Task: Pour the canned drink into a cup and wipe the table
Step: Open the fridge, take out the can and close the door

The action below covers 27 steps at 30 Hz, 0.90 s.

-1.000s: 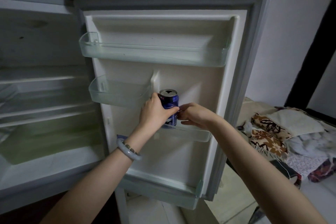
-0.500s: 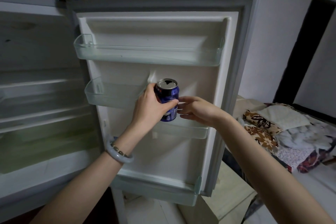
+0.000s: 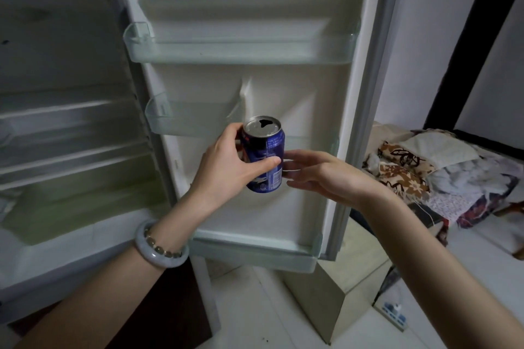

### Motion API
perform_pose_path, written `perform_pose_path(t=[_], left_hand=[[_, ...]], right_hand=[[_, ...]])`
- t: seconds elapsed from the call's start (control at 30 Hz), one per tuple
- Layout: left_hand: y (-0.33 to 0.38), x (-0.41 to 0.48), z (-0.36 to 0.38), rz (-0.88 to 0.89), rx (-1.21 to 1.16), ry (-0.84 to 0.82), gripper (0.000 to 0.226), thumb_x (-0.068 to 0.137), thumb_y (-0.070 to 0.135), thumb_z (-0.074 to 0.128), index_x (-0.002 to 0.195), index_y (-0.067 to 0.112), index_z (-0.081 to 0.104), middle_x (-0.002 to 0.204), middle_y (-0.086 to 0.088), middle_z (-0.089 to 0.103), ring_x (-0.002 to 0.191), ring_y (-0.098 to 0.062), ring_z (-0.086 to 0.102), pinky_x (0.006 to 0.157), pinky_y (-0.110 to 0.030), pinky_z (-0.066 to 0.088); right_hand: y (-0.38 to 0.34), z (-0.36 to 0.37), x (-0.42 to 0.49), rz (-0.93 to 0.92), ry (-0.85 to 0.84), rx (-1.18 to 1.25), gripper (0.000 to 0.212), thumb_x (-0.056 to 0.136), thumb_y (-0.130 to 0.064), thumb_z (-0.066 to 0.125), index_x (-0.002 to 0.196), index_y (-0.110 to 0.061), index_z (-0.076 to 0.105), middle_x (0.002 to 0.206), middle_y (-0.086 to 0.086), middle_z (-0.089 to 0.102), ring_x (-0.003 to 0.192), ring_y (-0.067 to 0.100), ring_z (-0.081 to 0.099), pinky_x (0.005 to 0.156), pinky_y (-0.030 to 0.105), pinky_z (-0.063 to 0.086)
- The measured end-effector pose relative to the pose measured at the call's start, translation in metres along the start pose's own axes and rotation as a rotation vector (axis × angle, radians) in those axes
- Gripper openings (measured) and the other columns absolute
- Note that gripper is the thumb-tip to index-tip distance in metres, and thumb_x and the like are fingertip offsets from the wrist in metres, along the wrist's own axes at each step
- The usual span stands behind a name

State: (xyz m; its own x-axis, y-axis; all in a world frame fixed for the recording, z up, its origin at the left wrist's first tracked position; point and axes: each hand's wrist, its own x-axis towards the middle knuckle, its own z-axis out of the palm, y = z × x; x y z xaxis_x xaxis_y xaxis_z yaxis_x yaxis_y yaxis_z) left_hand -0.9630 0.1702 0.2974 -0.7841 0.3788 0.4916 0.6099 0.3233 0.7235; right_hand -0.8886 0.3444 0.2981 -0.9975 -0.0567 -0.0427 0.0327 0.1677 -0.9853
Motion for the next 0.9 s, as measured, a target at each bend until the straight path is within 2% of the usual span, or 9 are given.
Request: perform_pose_path(t=[0.1,0.2,0.33,0.47,0.57,0.67,0.77,0.83,0.9], left_hand=[[-0.013,-0.021,0.003,-0.021,-0.02,-0.044,0.065,0.062,0.036,0.083,0.118,0.025,0.05,0.103,0.014,0.059,0.096,-0.005,0.058,0.078,-0.021,0.048],[-0.024,-0.04,0.005,-0.047,-0.029,-0.085,0.063,0.06,0.035,0.084,0.112,0.031,0.047,0.099,0.019,0.058,0.09,0.006,0.056,0.073,-0.009,0.044],[-0.03,-0.062,0.011,-0.089,-0.014,-0.084,0.064,0.058,0.034,0.085,0.108,0.035,0.045,0.096,0.03,0.053,0.09,0.014,0.053,0.073,-0.002,0.041],[-0.029,-0.077,0.02,-0.122,0.005,-0.061,0.066,0.058,0.033,0.086,0.11,0.032,0.046,0.099,0.026,0.054,0.091,0.005,0.055,0.078,-0.01,0.043],[-0.023,-0.089,0.032,-0.158,0.022,-0.019,0.074,0.052,0.045,0.086,0.114,0.028,0.049,0.107,0.015,0.061,0.099,-0.004,0.058,0.083,-0.022,0.049],[-0.013,-0.101,0.048,-0.213,0.032,0.042,0.076,0.051,0.046,0.084,0.116,0.027,0.05,0.11,0.01,0.062,0.102,-0.007,0.059,0.087,-0.033,0.053],[0.003,-0.112,0.068,-0.255,0.033,0.087,0.075,0.052,0.046,0.084,0.116,0.028,0.05,0.111,0.01,0.063,0.105,-0.007,0.059,0.087,-0.03,0.052],[0.015,-0.12,0.082,-0.273,0.044,0.108,0.073,0.054,0.042,0.085,0.117,0.029,0.049,0.113,0.011,0.062,0.108,-0.005,0.058,0.088,-0.024,0.049],[0.026,-0.126,0.096,-0.294,0.032,0.133,0.076,0.051,0.046,0.083,0.117,0.031,0.048,0.116,0.011,0.061,0.11,-0.003,0.056,0.091,-0.027,0.05]], right_hand=[[0.019,0.015,-0.014,0.039,-0.01,0.0,0.054,0.087,0.014,0.039,0.123,-0.024,0.051,0.125,0.001,0.06,0.118,0.012,0.054,0.106,0.032,0.04],[0.036,0.027,-0.026,0.089,-0.001,0.008,0.058,0.087,0.014,0.038,0.133,-0.021,0.045,0.132,0.003,0.055,0.12,0.012,0.052,0.106,0.033,0.039],[0.052,0.034,-0.038,0.111,-0.04,0.024,0.062,0.086,0.017,0.035,0.128,-0.028,0.046,0.123,-0.003,0.057,0.107,0.001,0.056,0.098,0.026,0.042],[0.064,0.026,-0.045,0.117,-0.092,0.01,0.062,0.086,0.017,0.035,0.123,-0.032,0.047,0.121,-0.006,0.058,0.106,0.0,0.056,0.098,0.025,0.044],[0.073,0.015,-0.049,0.107,-0.146,0.0,0.064,0.085,0.018,0.034,0.12,-0.033,0.05,0.117,-0.009,0.061,0.103,-0.006,0.059,0.098,0.025,0.044],[0.079,0.0,-0.056,0.085,-0.215,-0.026,0.066,0.084,0.02,0.033,0.128,-0.026,0.048,0.118,-0.01,0.061,0.105,-0.006,0.059,0.098,0.024,0.044],[0.085,-0.018,-0.067,0.055,-0.277,-0.036,0.069,0.081,0.024,0.031,0.132,-0.02,0.044,0.12,-0.007,0.06,0.101,-0.006,0.06,0.088,0.015,0.046],[0.09,-0.031,-0.075,0.042,-0.309,-0.046,0.069,0.081,0.024,0.031,0.134,-0.019,0.043,0.126,-0.003,0.057,0.104,-0.005,0.059,0.088,0.015,0.046],[0.095,-0.043,-0.083,0.029,-0.334,-0.06,0.069,0.081,0.023,0.031,0.132,-0.022,0.043,0.126,-0.004,0.057,0.103,-0.006,0.059,0.085,0.015,0.045]])
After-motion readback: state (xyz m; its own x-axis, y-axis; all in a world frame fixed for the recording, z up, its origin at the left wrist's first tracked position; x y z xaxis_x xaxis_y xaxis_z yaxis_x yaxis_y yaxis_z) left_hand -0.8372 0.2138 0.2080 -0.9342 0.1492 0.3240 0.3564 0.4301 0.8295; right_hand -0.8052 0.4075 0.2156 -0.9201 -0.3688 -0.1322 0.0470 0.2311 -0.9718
